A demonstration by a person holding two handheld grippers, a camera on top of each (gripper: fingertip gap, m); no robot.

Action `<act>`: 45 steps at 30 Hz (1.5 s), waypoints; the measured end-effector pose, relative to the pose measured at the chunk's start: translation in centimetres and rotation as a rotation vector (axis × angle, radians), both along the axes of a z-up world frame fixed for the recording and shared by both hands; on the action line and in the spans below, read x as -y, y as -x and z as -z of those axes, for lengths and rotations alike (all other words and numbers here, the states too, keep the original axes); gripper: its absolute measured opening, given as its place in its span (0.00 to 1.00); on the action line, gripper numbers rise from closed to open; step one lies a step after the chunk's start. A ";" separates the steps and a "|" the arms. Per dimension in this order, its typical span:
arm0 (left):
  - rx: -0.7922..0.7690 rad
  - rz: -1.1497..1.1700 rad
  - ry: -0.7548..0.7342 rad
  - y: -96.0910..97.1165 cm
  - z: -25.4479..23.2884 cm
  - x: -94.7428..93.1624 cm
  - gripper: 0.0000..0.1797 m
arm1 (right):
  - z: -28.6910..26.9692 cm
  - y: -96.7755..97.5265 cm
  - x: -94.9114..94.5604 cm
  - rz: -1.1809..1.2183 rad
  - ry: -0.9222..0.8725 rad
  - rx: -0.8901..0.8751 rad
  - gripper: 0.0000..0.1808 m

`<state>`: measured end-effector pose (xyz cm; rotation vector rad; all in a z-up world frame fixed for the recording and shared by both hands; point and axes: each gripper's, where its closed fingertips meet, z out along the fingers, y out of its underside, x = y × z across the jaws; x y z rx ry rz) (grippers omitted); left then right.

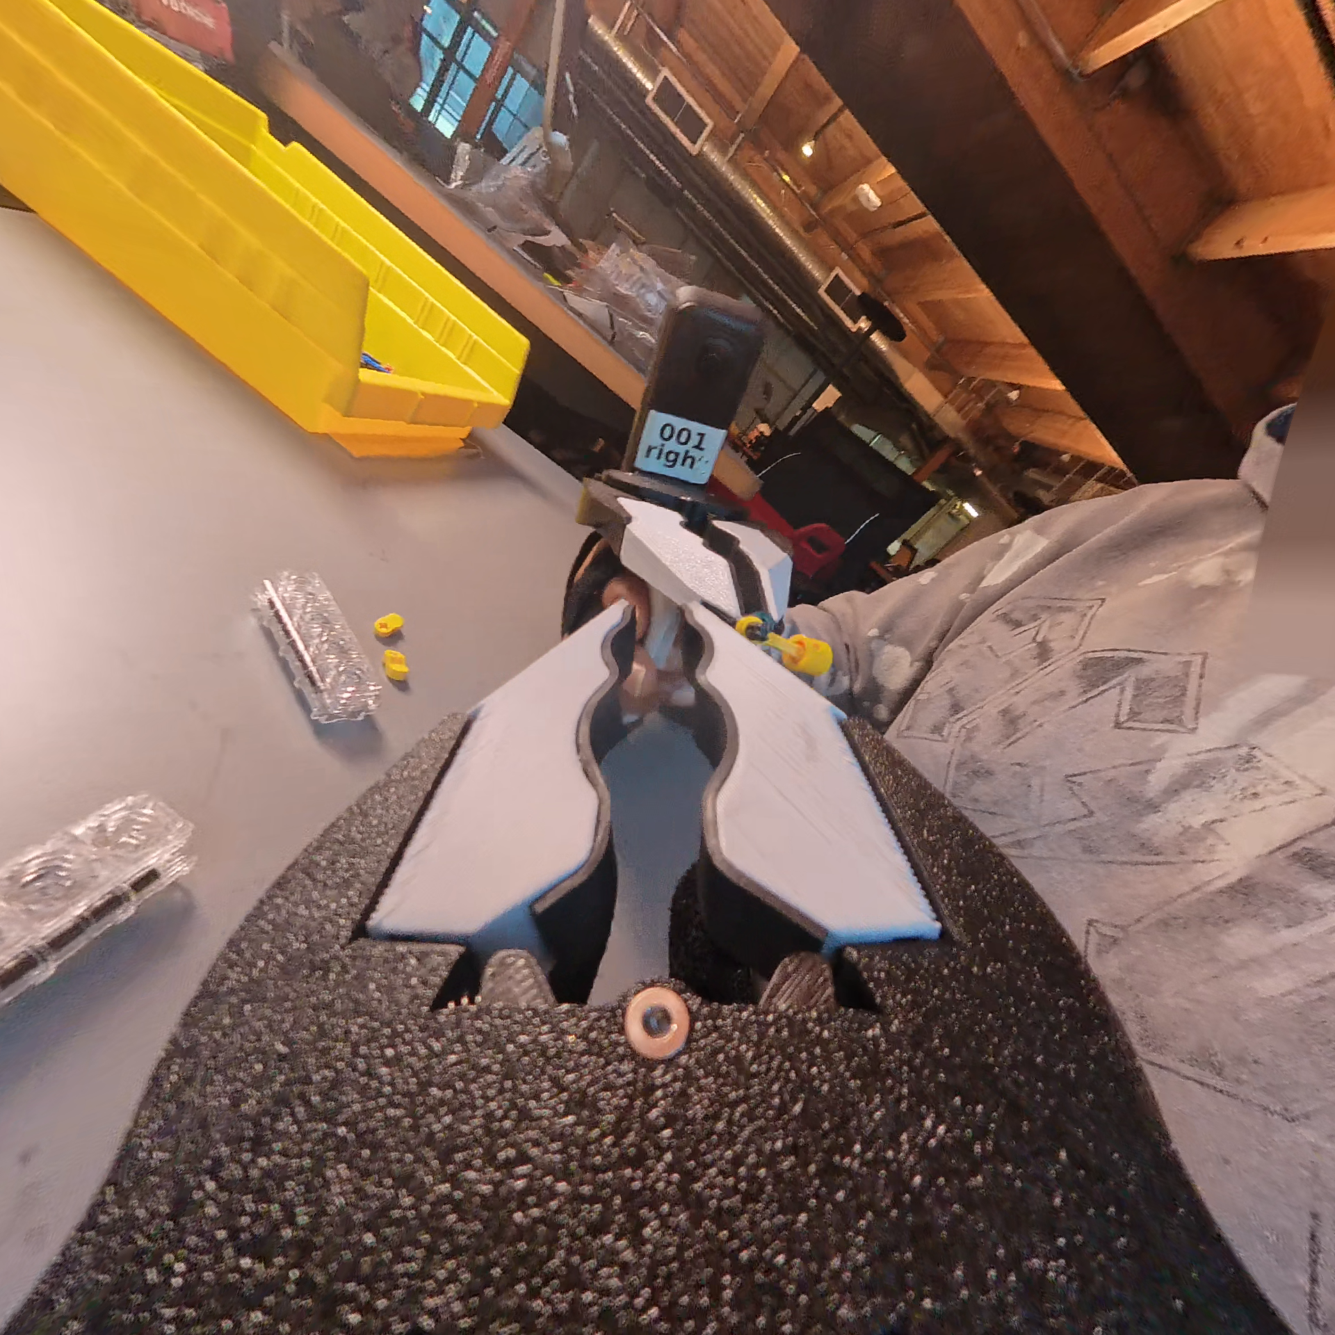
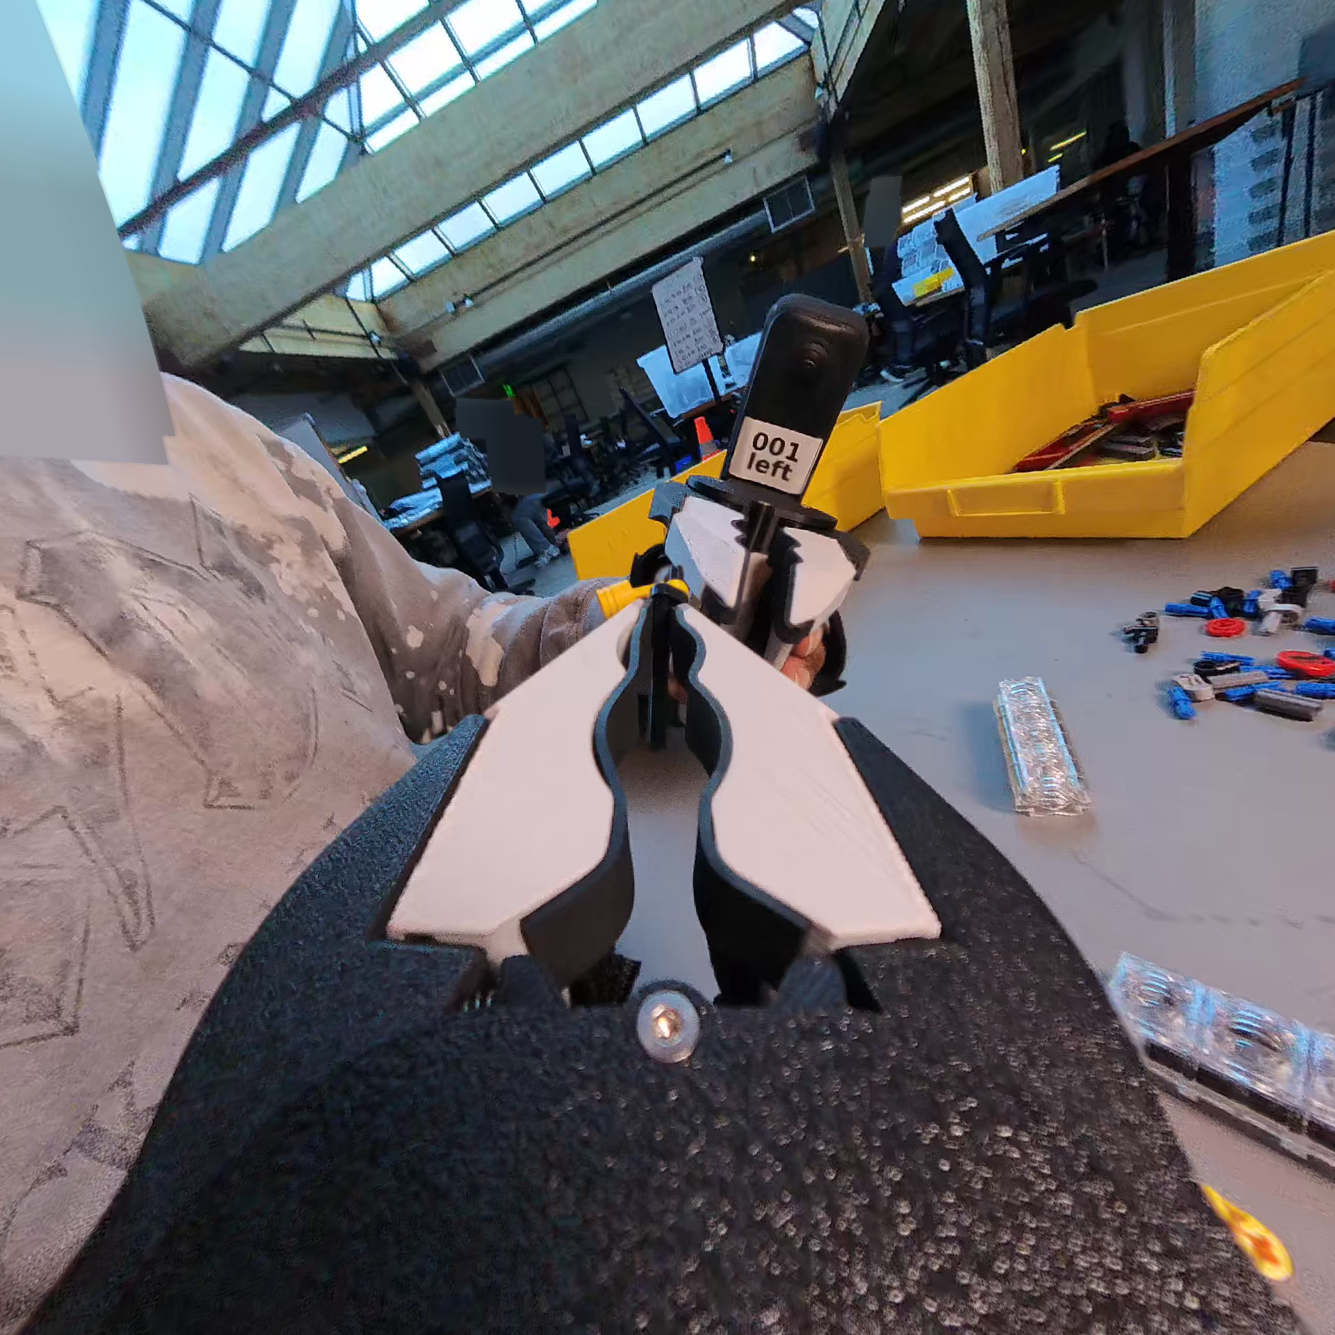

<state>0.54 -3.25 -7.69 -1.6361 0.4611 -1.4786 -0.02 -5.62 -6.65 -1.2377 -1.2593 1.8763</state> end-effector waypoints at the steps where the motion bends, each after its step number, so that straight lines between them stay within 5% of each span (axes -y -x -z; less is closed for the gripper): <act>1: 0.010 0.003 -0.001 -0.1 -0.2 0.0 0.05 | -0.2 -0.1 -0.1 -0.005 0.026 -0.011 0.02; 15: -0.042 -0.122 -0.030 1.9 0.0 -1.6 0.05 | -1.8 -1.0 -1.5 -0.026 0.206 -0.106 0.02; 26: -0.755 0.021 -0.028 3.8 9.7 0.5 0.07 | -3.1 -3.5 -5.0 0.100 0.117 -0.138 0.01; 37: -0.963 0.046 -0.091 3.4 12.6 0.8 0.04 | -2.7 -3.4 -4.9 0.103 0.101 -0.117 0.02; 45: -0.965 -0.010 -0.138 3.7 11.7 0.0 0.04 | -2.6 -3.4 -5.0 0.112 0.101 -0.117 0.01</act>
